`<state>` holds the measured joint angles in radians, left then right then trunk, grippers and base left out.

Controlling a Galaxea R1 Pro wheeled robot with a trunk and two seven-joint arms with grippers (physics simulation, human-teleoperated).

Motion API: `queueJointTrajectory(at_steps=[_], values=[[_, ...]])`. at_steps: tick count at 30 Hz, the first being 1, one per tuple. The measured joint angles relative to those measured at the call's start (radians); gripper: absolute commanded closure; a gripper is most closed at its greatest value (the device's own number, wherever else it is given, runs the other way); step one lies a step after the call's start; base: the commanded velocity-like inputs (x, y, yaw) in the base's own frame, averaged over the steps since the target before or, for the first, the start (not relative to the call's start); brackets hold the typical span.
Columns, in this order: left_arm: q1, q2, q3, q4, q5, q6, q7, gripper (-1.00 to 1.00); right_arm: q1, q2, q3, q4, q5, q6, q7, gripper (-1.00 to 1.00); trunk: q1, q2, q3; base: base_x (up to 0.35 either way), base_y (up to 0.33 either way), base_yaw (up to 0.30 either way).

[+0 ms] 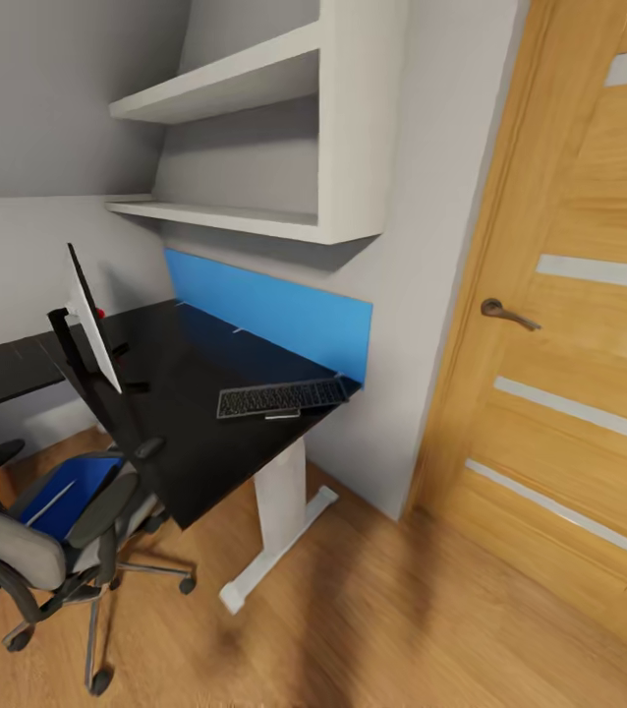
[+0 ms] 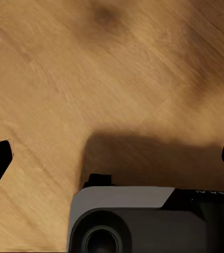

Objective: In the bedroom, organize the workspace by keeping the computer under the desk, ensuring the monitor is on the desk, placing the keyboard on the desk next to the monitor, placing the mouse on the desk next to the keyboard, moving the folder from the swivel chair onto the desk next to the mouse, stacking the notebook on top of the folder with the pen on top of the notebook, and positioning the swivel chair next to the desk.

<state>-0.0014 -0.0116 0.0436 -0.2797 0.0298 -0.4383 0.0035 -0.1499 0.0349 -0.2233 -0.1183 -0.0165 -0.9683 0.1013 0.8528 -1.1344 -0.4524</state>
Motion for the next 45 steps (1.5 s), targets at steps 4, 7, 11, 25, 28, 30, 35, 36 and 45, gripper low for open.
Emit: queueJointTrajectory(at_steps=[4, 7, 11, 25, 28, 30, 35, 36, 45], values=[[0.0, -0.001, 0.0, 0.0, 0.0, 0.0, 0.0, -1.0, 0.0, 0.0, 0.0, 0.0, 0.0, -0.003, -0.001, -1.0, 0.0, 0.0, 0.002, -0.064, 0.0, 0.281], [0.0, -0.001, 0.0, -0.001, 0.0, 0.0, 0.0, -1.0, 0.0, 0.0, 0.0, 0.0, 0.0, -0.006, -0.001, -1.0, 0.0, 0.0, 0.003, -0.014, 0.0, 0.281], [0.0, -0.001, 0.0, 0.0, 0.0, 0.0, 0.0, -1.0, 0.0, 0.0, 0.0, 0.0, 0.0, -0.006, 0.0, -1.0, 0.0, 0.0, 0.004, -0.004, 0.0, 0.281], [0.0, -0.002, 0.0, 0.0, -0.001, 0.0, 0.0, -1.0, 0.0, 0.0, 0.0, 0.0, 0.0, -0.007, -0.001, -1.0, 0.0, 0.0, 0.009, 0.0, 0.0, 0.281], [0.0, -0.002, 0.0, 0.0, 0.0, 0.0, 0.0, -1.0, 0.0, 0.0, 0.0, 0.0, 0.0, -0.007, -0.001, -1.0, 0.0, 0.0, 0.011, 0.0, 0.0, 0.281], [0.0, -0.002, 0.0, 0.0, -0.001, 0.0, 0.0, -1.0, 0.0, 0.0, 0.0, 0.0, 0.0, -0.007, -0.001, -1.0, 0.0, 0.0, 0.011, 0.0, 0.0, 0.281], [0.0, -0.002, 0.0, 0.0, 0.0, 0.0, 0.0, -1.0, 0.0, 0.0, 0.0, 0.0, 0.0, -0.007, -0.001, -1.0, 0.0, 0.0, 0.013, 0.0, 0.0, 0.281], [0.0, -0.002, 0.0, 0.0, 0.0, 0.0, 0.0, -1.0, 0.0, 0.0, 0.0, 0.0, 0.0, -0.007, -0.001, -1.0, 0.0, 0.0, 0.014, 0.0, 0.0, 0.281], [0.0, -0.002, 0.0, -0.001, 0.0, 0.0, 0.0, -1.0, 0.0, 0.001, 0.0, 0.0, 0.0, -0.007, -0.001, -1.0, 0.0, 0.0, 0.017, 0.0, 0.0, 0.281]])
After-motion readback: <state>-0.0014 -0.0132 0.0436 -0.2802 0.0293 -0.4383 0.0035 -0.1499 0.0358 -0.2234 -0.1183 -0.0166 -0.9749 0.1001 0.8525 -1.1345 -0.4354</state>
